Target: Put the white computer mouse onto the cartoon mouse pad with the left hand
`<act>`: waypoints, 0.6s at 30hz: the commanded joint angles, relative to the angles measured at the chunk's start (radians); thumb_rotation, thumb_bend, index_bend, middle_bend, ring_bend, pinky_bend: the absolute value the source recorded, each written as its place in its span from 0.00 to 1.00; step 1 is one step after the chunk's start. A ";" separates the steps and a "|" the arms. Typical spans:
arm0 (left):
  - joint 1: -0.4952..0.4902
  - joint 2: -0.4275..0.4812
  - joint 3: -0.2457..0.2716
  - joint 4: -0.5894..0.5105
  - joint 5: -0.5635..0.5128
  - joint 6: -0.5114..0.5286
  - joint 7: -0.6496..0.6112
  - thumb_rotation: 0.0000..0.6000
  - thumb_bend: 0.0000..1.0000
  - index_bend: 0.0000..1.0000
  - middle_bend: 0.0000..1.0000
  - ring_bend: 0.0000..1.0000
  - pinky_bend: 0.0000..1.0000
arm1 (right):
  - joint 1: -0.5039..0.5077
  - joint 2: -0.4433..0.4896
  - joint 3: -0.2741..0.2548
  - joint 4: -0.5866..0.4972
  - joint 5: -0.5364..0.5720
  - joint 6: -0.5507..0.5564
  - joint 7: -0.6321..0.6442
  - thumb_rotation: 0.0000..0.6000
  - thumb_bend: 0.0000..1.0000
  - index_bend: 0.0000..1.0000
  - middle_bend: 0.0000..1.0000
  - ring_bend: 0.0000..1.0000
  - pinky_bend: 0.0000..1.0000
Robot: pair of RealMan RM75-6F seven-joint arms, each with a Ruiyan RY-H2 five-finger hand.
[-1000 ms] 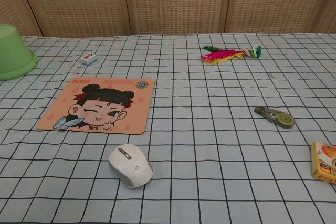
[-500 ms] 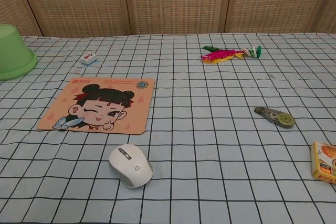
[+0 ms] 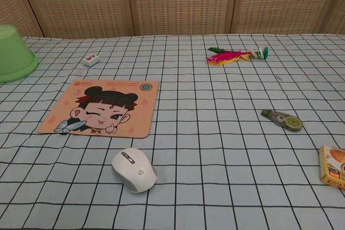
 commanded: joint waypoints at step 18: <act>-0.357 0.011 -0.009 -0.070 0.173 -0.426 -0.019 1.00 0.03 0.19 0.03 0.05 0.16 | 0.001 0.020 0.037 0.022 0.076 -0.024 0.080 1.00 0.08 0.12 0.00 0.00 0.00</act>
